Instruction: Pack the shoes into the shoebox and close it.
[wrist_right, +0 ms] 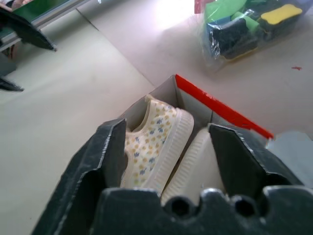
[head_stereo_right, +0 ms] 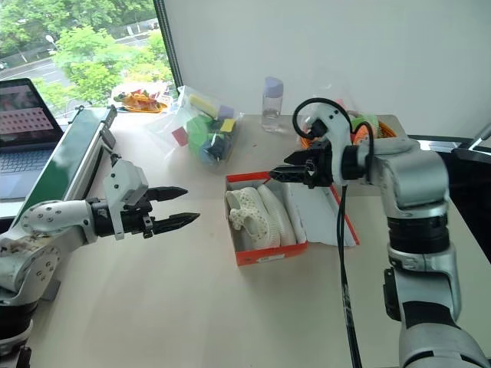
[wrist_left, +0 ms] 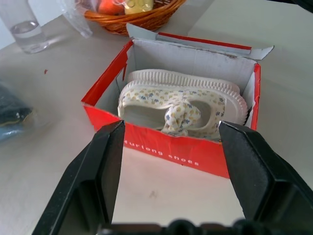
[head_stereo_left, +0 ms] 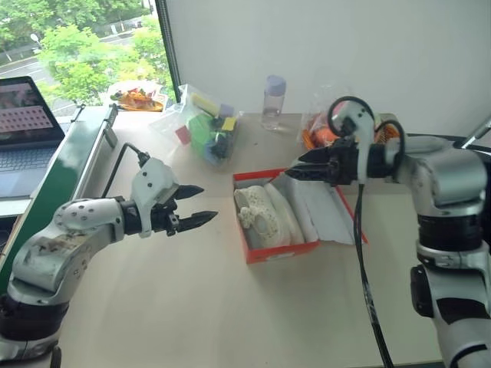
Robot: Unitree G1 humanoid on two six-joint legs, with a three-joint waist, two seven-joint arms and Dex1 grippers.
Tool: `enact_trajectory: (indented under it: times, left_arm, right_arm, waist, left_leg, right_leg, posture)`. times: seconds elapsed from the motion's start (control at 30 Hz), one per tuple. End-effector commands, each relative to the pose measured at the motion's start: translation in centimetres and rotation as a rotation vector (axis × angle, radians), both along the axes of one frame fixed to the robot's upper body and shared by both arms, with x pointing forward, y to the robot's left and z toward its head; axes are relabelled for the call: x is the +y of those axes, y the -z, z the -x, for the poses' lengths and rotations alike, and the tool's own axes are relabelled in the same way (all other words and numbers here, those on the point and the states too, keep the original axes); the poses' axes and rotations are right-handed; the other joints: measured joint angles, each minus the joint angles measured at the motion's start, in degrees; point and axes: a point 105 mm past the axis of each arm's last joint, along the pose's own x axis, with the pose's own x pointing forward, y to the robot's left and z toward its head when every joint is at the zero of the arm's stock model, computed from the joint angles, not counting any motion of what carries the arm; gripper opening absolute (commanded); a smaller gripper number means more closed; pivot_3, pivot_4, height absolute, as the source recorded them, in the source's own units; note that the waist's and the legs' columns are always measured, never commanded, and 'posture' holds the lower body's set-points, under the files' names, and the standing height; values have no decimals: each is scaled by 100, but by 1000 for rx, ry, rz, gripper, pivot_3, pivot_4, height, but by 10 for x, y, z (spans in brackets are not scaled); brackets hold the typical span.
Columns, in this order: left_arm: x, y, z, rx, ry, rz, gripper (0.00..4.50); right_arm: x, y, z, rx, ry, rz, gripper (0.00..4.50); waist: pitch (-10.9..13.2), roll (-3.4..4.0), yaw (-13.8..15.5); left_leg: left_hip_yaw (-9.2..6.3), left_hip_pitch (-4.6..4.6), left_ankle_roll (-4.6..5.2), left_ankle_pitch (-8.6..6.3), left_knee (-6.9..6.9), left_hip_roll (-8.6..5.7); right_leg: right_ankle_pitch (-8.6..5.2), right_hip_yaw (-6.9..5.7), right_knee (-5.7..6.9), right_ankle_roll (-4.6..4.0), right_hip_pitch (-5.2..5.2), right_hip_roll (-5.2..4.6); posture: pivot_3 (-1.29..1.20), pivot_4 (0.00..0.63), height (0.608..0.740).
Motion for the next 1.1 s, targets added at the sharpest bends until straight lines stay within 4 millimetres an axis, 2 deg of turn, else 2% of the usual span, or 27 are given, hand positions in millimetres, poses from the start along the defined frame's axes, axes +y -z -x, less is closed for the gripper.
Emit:
enact_trajectory:
  times: [0.03, 0.1, 0.2, 0.4, 0.5, 0.63, 0.8, 0.97, 1.1]
  left_arm:
    - [-10, -10, -5, -46, 70, 1, 3193]
    - [-16, -9, -7, -40, 111, -2, 3193]
    - [-19, -11, -12, -48, 134, -7, 3193]
    - [-22, -18, -20, -65, 156, -13, 3193]
    - [-23, -20, -24, -80, 154, -10, 3193]
    - [-23, -22, -25, -86, 155, -10, 3193]
    - [-18, -25, -23, -95, 136, -19, 3193]
    - [-16, -27, -21, -101, 121, -25, 3193]
    - [-14, -28, -19, -101, 111, -29, 3193]
  right_arm:
    - [-23, 8, 25, 30, 59, 29, 1677]
    - [-43, 26, 41, 100, 130, 53, 1021]
    - [-56, 43, 60, 168, 187, 48, 28]
    - [-75, 83, 80, 265, 336, -18, 28]
    - [-79, 108, 80, 319, 423, -102, 28]
    - [-75, 136, 71, 360, 505, -219, 28]
    - [-78, 159, 47, 360, 621, -358, 28]
    - [-81, 183, 33, 379, 708, -442, 28]
    - [-87, 198, 19, 371, 806, -586, 28]
  waist:
    - [1, -1, -8]
    - [2, -3, 29]
    - [3, -3, 45]
    - [4, -6, 13]
    - [4, -6, 4]
    - [4, -6, -29]
    - [5, -4, -17]
    - [5, -4, -18]
    - [5, -2, -20]
  left_leg:
    - [1, 2, 0, 0, 2, 0]
    - [0, 1, 0, 0, 5, -1]
    - [4, 0, 1, 0, 9, -7]
    - [-14, 10, 7, 5, 23, -5]
    - [-13, 21, 9, 6, 28, -7]
    - [-9, 52, 10, 7, 30, -6]
    - [-9, 57, 9, 6, 26, -6]
    - [-8, 58, 10, 6, 24, -6]
    - [-9, 59, 10, 7, 24, -6]
  right_leg:
    - [0, 3, -2, 0, 1, 1]
    - [0, 3, -4, 3, 5, -1]
    - [1, 7, -7, 9, 7, -5]
    - [1, 1, 0, 11, 22, 4]
    - [-10, 4, -1, 35, 39, 2]
    - [-11, 10, -5, 39, 68, 1]
    - [-10, 9, -6, 36, 73, 1]
    - [-8, 10, -4, 34, 73, 1]
    - [-5, 9, -4, 27, 74, 2]
  posture:
    - [0, 150, 740]
    - [0, 150, 740]
    - [0, 150, 740]
    - [0, 150, 740]
    - [0, 150, 740]
    - [0, 150, 740]
    - [0, 150, 740]
    - [0, 150, 740]
    - [0, 150, 740]
